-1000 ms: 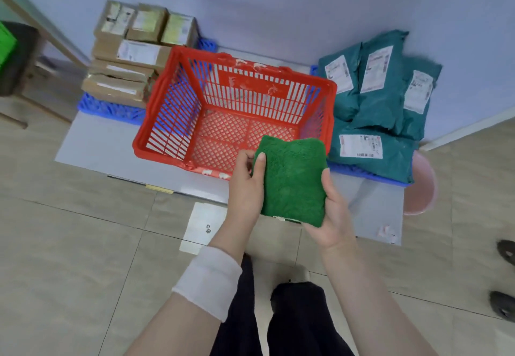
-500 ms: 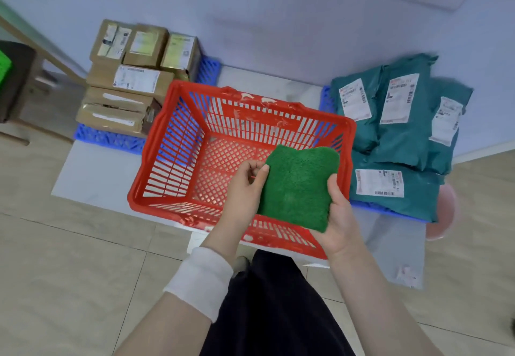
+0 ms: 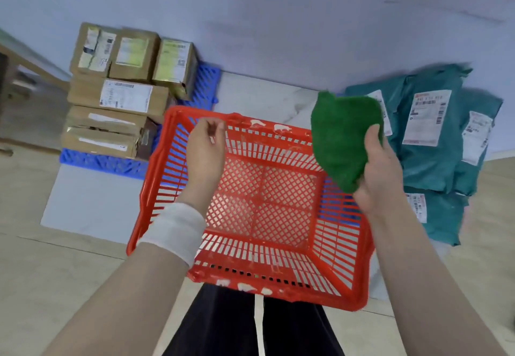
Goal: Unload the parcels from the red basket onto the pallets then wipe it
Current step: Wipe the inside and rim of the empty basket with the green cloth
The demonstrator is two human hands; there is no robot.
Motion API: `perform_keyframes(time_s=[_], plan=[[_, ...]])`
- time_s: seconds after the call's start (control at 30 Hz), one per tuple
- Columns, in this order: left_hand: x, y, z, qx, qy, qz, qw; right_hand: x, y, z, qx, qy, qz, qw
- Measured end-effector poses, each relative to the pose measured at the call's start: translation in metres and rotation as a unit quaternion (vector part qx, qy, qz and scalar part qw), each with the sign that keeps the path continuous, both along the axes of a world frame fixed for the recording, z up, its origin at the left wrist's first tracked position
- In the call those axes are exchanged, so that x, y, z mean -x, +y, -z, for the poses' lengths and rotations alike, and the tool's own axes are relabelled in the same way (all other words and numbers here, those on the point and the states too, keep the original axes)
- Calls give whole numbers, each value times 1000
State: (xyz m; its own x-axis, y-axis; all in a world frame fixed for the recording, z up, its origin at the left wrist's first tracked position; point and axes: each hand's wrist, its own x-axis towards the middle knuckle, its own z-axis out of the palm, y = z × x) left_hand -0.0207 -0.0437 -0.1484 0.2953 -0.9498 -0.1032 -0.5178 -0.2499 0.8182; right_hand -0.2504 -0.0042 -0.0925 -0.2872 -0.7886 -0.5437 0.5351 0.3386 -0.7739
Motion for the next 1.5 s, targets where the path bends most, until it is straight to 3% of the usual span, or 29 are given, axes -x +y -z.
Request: perform_keyframes(time_s=[0.07, 0.1, 0.17, 0.23, 0.27, 0.3, 0.37, 0.4, 0.43, 0.53, 0.63, 0.77, 0.83, 1.07, 1.13, 1.2, 1.23, 1.27, 1.3, 1.33, 1.43, 1.5], plan=[[-15, -30, 7, 32, -71, 31, 996, -6, -21, 3, 27, 218, -69, 973], [-20, -44, 11, 47, -102, 49, 992, -13, -32, 11, 61, 330, -131, 933], [-24, -68, 27, 71, -134, 94, 984, -31, -50, 39, 104, 461, -290, 832], [-25, -83, 44, 72, -161, 137, 975, -47, -55, 75, 123, 552, -452, 690], [-25, -85, 53, 65, -199, 157, 965, -49, -54, 89, 137, 596, -486, 624], [-25, -85, 61, 69, -244, 174, 951, -48, -54, 98, 149, 628, -478, 596], [-25, -81, 70, 87, -307, 191, 928, -46, -59, 101, 167, 651, -395, 627], [-25, -80, 72, 101, -313, 182, 927, -46, -63, 102, 176, 666, -367, 625], [-25, -79, 76, 115, -313, 170, 927, -47, -68, 106, 179, 694, -355, 601], [-23, -79, 86, 146, -315, 134, 928, -52, -85, 121, 165, 784, -363, 475], [-20, -78, 93, 181, -315, 106, 926, -61, -91, 132, 146, 846, -313, 406], [-17, -79, 96, 194, -293, 81, 933, -72, -102, 131, 66, 869, -277, 405], [-17, -80, 97, 210, -288, 78, 931, -76, -105, 125, 27, 865, -265, 425], [-17, -80, 98, 216, -298, 72, 927, -78, -114, 106, -26, 740, -248, 625], [-18, -78, 97, 218, -296, 81, 927, -73, -113, 101, -2, 678, -177, 713], [-17, -77, 95, 214, -290, 88, 929, -67, -108, 95, 44, 555, -25, 830], [-17, -77, 94, 212, -290, 89, 929, -63, -104, 92, 72, 488, 23, 869], [-17, -77, 93, 211, -290, 90, 929, -63, -100, 90, 94, 465, 16, 880], [-18, -77, 92, 209, -289, 92, 930, -66, -95, 91, 117, 480, -40, 868], [-18, -77, 93, 208, -289, 93, 930, -69, -90, 95, 140, 535, -133, 822], [-20, -77, 95, 209, -290, 93, 929, -81, -82, 120, 197, 716, -373, 557], [-19, -78, 96, 214, -287, 89, 929, -81, -87, 129, 186, 763, -388, 482]])
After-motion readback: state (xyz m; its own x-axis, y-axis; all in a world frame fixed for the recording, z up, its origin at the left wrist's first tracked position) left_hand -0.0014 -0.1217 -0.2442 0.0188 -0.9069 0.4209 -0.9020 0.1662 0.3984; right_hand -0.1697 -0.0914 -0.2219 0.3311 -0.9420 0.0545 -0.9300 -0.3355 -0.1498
